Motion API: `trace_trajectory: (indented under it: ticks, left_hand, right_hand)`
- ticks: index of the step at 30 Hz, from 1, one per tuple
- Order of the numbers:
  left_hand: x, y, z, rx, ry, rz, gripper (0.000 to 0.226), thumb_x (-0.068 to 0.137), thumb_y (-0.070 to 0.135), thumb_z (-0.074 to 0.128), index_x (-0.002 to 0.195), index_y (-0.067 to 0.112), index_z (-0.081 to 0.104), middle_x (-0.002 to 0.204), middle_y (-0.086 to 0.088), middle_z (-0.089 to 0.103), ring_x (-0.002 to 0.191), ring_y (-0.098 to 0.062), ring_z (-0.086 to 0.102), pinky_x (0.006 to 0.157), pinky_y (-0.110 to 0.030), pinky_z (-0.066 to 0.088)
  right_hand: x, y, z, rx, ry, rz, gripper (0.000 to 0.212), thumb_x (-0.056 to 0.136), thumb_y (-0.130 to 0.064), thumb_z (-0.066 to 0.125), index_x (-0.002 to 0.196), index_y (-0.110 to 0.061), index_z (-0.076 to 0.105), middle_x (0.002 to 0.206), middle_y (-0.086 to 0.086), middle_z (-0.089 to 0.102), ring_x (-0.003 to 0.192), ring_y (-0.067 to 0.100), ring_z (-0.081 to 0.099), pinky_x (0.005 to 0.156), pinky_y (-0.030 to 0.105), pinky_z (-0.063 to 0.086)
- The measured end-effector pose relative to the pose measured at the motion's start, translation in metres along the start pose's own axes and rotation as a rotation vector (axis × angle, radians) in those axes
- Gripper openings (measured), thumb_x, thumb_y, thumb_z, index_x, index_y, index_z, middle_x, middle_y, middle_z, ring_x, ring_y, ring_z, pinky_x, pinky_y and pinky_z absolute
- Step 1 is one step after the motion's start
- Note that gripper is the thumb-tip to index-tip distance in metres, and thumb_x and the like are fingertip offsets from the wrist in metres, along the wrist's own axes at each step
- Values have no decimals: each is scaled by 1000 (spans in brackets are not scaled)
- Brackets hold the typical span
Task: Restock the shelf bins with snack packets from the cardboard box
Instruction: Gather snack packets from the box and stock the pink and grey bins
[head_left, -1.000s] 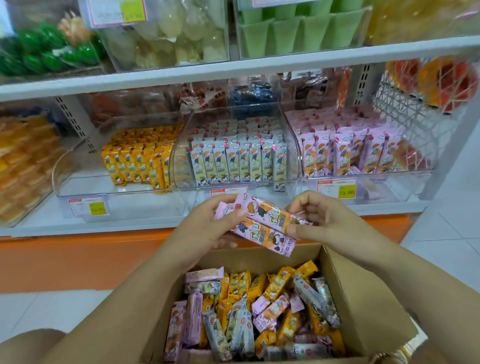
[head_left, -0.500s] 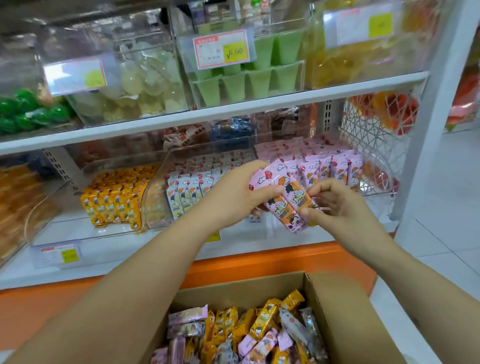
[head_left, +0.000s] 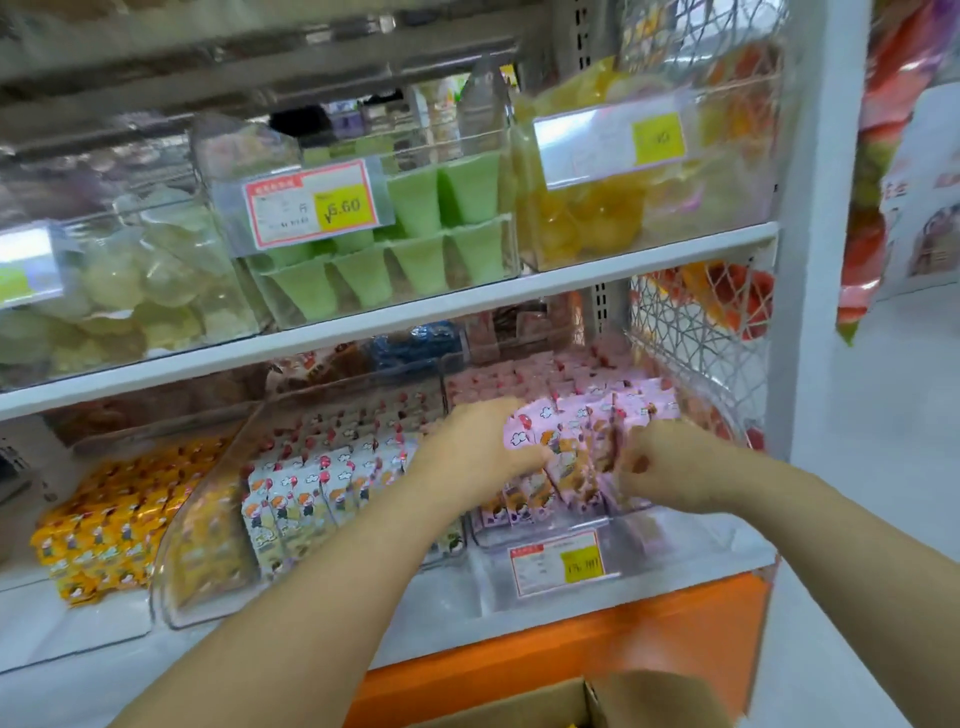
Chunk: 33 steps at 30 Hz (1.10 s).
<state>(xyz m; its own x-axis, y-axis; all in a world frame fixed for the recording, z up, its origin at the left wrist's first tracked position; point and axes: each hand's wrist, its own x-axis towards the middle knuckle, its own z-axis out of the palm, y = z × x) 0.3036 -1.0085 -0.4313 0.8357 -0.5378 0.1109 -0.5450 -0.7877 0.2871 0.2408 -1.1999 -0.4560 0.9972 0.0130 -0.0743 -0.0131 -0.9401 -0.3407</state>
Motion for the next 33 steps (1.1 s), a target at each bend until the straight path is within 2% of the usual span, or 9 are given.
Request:
trace_trajectory:
  ticks: [3, 5, 8, 13, 17, 23, 26, 30, 33]
  left_hand:
    - [19, 2, 11, 97, -44, -5, 62, 85, 51, 62, 138, 23, 44, 136, -4, 53, 120, -25, 52, 94, -36, 46]
    - [27, 5, 15, 179, -144, -12, 65, 87, 48, 61, 142, 22, 38, 142, -5, 47, 125, -25, 48, 99, -38, 44]
    - [34, 9, 19, 300, -228, -20, 57, 89, 43, 59, 137, 18, 42, 134, -8, 51, 117, -27, 52, 88, -34, 46]
    - [43, 11, 26, 257, -264, -46, 54, 90, 40, 59, 134, 13, 44, 131, -8, 52, 109, -24, 52, 79, -31, 44]
    - [45, 9, 30, 225, -229, -74, 53, 92, 38, 58, 134, 11, 44, 130, -10, 53, 107, -25, 53, 78, -30, 43]
    - [49, 13, 29, 185, -189, -123, 55, 93, 43, 55, 136, 11, 42, 138, -10, 47, 118, -26, 50, 76, -28, 36]
    - [50, 16, 30, 212, -171, -142, 51, 94, 44, 53, 133, 12, 45, 134, -7, 50, 117, -24, 50, 73, -31, 29]
    - [53, 13, 31, 170, -169, -131, 50, 92, 44, 56, 128, 10, 48, 129, -9, 53, 107, -23, 52, 74, -30, 34]
    - [54, 11, 32, 167, -159, -109, 50, 92, 44, 57, 127, 9, 49, 126, -9, 54, 105, -23, 52, 72, -28, 34]
  right_hand:
    - [14, -2, 0, -173, -246, 69, 40, 98, -23, 40, 59, -13, 34, 64, 5, 35, 60, 22, 34, 53, 28, 31]
    - [26, -1, 6, -177, -317, 122, 41, 100, -31, 38, 61, -16, 37, 67, 3, 38, 58, 16, 35, 57, 30, 33]
    - [36, 2, 9, -186, -456, 163, 39, 100, -32, 36, 65, -17, 46, 71, 1, 45, 64, 19, 47, 68, 32, 43]
    - [35, -3, 5, -185, -586, 176, 31, 102, -21, 33, 112, -6, 58, 107, 16, 60, 96, 30, 62, 48, 19, 41]
    - [31, -1, -4, -147, -460, 172, 25, 96, -24, 38, 94, -7, 56, 96, 9, 58, 79, 22, 61, 56, 27, 50]
    - [27, 0, -11, -120, -78, 87, 45, 88, 0, 49, 125, -25, 55, 124, 4, 53, 90, 20, 55, 59, 22, 42]
    - [39, 6, 0, -77, 96, 73, 53, 88, 4, 47, 128, -30, 53, 129, 8, 43, 66, 11, 46, 53, 22, 37]
    - [48, 16, 7, 25, 264, 94, 43, 91, -3, 53, 128, -23, 51, 129, 11, 41, 90, 27, 55, 71, 30, 43]
    - [51, 21, 11, 77, 327, 77, 37, 91, -9, 58, 127, -20, 52, 128, 8, 44, 90, 22, 54, 78, 31, 43]
